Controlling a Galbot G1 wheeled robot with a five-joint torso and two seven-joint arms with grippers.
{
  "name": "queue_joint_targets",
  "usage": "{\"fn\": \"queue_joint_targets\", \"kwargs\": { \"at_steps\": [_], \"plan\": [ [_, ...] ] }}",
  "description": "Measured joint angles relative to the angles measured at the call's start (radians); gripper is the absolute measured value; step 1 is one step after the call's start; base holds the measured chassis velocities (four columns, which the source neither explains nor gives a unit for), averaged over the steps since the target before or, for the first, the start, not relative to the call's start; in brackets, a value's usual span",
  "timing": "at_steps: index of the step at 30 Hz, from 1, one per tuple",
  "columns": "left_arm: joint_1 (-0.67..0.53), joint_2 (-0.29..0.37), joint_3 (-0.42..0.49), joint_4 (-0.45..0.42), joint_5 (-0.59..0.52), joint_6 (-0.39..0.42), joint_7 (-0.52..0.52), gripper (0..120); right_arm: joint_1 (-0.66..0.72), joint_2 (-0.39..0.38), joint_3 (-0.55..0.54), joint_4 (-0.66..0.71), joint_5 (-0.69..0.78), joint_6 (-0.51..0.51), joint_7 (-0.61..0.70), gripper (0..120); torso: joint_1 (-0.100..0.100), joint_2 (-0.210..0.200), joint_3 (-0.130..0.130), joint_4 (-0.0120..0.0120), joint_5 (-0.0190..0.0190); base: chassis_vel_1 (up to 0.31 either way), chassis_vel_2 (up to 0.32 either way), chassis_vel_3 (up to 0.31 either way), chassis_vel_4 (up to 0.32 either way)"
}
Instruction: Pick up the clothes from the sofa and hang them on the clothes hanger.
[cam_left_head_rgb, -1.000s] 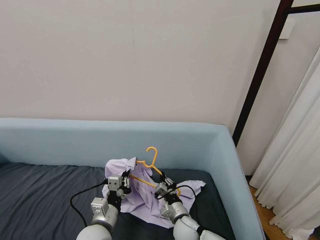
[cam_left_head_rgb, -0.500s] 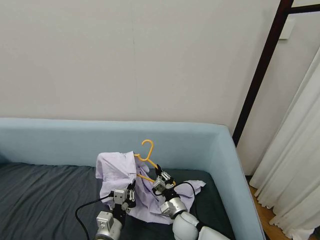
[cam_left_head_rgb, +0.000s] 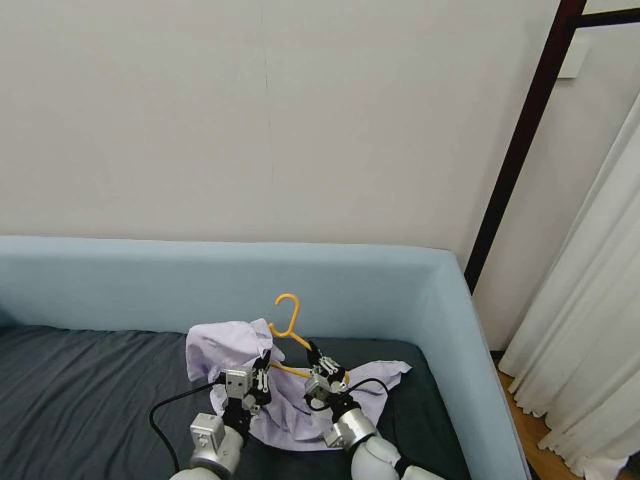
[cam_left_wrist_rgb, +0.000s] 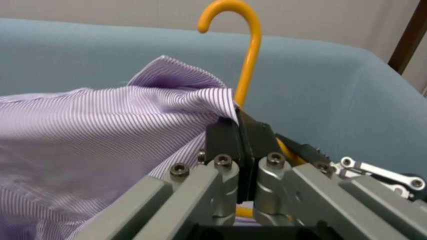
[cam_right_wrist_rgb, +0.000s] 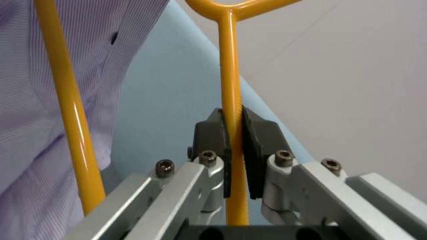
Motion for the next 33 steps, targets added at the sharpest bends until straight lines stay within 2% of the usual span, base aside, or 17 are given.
{"fn": "queue_joint_targets", "kwargs": {
  "at_steps": [7, 14, 25, 33],
  "plan": [
    [0.003, -0.001, 0.000, -0.015, -0.003, -0.010, 0.016, 0, -0.009, 0.005, -0.002, -0.019, -0.039, 0.013, -0.022, 5, 0.000, 0.000, 0.000, 0.0000, 0.0000, 0.000, 0.000, 0.000, 0.000],
    [0.011, 0.006, -0.003, -0.012, 0.009, -0.054, 0.060, 0, -0.020, -0.001, 0.006, -0.031, -0.054, 0.038, -0.035, 5, 0.000, 0.000, 0.000, 0.0000, 0.0000, 0.000, 0.000, 0.000, 0.000],
    [0.045, 0.008, 0.000, 0.045, 0.072, -0.077, 0.078, 0, -0.007, -0.038, 0.031, 0.040, -0.023, 0.094, -0.029, 5, 0.000, 0.000, 0.000, 0.0000, 0.0000, 0.000, 0.000, 0.000, 0.000],
    [0.090, 0.014, -0.001, 0.049, 0.099, -0.087, 0.089, 0, 0.002, -0.043, 0.051, 0.058, 0.003, 0.124, 0.003, 5, 0.000, 0.000, 0.000, 0.0000, -0.0001, 0.000, 0.000, 0.000, 0.000]
  ]
}}
